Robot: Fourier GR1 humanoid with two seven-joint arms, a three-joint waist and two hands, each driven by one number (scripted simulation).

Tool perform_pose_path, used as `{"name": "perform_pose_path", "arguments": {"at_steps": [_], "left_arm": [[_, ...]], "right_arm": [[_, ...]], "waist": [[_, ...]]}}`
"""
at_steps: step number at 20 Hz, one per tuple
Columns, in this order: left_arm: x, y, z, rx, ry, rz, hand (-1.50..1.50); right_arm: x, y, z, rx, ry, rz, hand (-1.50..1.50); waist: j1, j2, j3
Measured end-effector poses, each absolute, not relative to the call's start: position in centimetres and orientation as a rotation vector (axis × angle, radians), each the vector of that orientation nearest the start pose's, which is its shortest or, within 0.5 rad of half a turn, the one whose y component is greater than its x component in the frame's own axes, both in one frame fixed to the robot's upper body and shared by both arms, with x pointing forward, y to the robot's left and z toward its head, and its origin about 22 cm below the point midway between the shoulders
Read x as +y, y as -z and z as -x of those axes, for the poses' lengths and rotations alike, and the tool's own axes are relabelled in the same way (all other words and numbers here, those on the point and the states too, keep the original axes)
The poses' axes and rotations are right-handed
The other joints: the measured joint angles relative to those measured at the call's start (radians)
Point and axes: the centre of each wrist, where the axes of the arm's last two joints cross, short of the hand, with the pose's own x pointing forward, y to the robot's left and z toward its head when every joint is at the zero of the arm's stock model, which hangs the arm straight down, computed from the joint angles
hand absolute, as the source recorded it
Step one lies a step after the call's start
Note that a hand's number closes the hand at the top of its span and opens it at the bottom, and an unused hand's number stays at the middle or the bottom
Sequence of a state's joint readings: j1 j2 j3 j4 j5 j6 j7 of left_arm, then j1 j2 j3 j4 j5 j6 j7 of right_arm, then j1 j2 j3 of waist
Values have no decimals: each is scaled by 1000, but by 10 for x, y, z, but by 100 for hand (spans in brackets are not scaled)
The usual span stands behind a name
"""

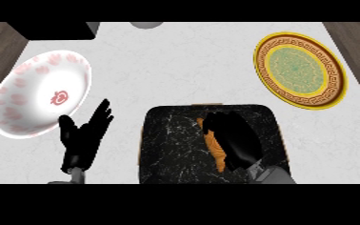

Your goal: Pick the croissant from the tray and place it in the plate

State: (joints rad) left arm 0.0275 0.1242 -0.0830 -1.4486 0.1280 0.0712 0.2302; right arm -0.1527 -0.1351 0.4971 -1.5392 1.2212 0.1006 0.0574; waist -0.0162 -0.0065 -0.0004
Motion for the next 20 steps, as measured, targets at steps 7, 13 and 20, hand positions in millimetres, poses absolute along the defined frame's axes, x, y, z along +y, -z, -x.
{"name": "perform_pose_path", "arguments": {"at_steps": [7,13,20], "left_arm": [[249,33,-222,-1177,-20,-21,0],[245,32,-230,-1181,-17,-18,0],[242,33,-234,-1189,-1,-5,0]], "right_arm": [[-153,-34,-186,-1746,-1078,703,150],[-179,-63,-162,-1808,-746,730,150],[-232,-66,-184,-1807,-430,727,150]], "waist": [[-13,-2,1],[-5,3,1],[11,7,1]]}}
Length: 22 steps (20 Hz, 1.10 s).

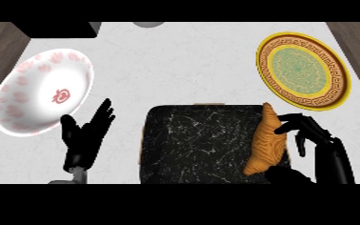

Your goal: Pick the croissant from the tray and place it in the plate

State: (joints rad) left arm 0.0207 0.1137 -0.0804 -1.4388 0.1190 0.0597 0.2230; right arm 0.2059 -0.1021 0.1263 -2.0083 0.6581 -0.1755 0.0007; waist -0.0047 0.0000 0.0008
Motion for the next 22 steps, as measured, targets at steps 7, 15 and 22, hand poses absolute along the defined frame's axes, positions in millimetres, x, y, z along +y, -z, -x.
{"name": "perform_pose_path", "arguments": {"at_steps": [7,15,22], "left_arm": [[240,39,-236,-1193,5,-3,0],[237,34,-237,-1195,25,1,0],[236,31,-246,-1203,34,16,0]], "right_arm": [[-291,-48,-235,-1828,-270,781,150],[-352,-38,-308,-1830,-151,924,150],[-396,-40,-356,-1818,-129,961,150]], "waist": [[9,2,0],[24,6,1],[39,13,2]]}}
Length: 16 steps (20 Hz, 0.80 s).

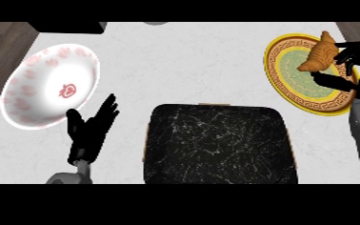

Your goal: Pick the croissant from the tray and place it in the plate

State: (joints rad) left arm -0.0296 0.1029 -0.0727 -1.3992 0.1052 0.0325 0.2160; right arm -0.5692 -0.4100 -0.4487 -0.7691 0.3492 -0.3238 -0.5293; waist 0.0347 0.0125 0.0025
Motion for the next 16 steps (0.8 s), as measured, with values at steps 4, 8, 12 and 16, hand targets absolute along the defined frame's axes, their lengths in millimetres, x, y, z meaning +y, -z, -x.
{"name": "perform_pose_path", "arguments": {"at_steps": [4,8,12,16], "left_arm": [[231,27,-250,-1213,47,29,0],[227,30,-248,-1218,68,44,0],[223,30,-250,-1219,77,43,0],[221,29,-250,-1219,77,53,0]], "right_arm": [[-417,-44,-364,-1772,-137,970,150],[-425,-40,-366,-1592,-273,979,-150],[-423,-31,-366,-1509,-353,910,-150],[-422,-30,-369,-1554,-348,811,-150]], "waist": [[14,6,0],[36,15,1],[48,21,3],[52,24,5]]}}
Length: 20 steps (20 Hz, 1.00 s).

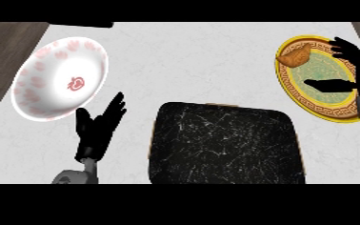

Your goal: Pick the croissant from the tray and place it in the plate

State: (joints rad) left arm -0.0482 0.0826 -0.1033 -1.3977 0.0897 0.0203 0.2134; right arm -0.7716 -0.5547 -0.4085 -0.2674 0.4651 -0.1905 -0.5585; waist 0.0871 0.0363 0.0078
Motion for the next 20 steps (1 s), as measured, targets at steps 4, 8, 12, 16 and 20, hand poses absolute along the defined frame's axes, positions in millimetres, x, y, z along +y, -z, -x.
{"name": "perform_pose_path", "arguments": {"at_steps": [4,8,12,16,20], "left_arm": [[221,29,-250,-1217,73,48,0],[222,33,-249,-1213,70,43,0],[224,34,-247,-1211,61,37,0],[224,35,-242,-1214,52,35,0],[227,33,-241,-1217,48,26,0]], "right_arm": [[-418,-30,-372,-1668,-242,710,-150],[-426,-33,-370,-1739,-92,641,-150],[-451,-41,-358,-1749,9,574,-150],[-482,-40,-333,-1752,22,457,-150],[-509,-42,-309,-1747,-19,362,-150]], "waist": [[-8,-2,1],[-13,-2,0],[-21,-5,0],[-30,-8,0],[-35,-10,0]]}}
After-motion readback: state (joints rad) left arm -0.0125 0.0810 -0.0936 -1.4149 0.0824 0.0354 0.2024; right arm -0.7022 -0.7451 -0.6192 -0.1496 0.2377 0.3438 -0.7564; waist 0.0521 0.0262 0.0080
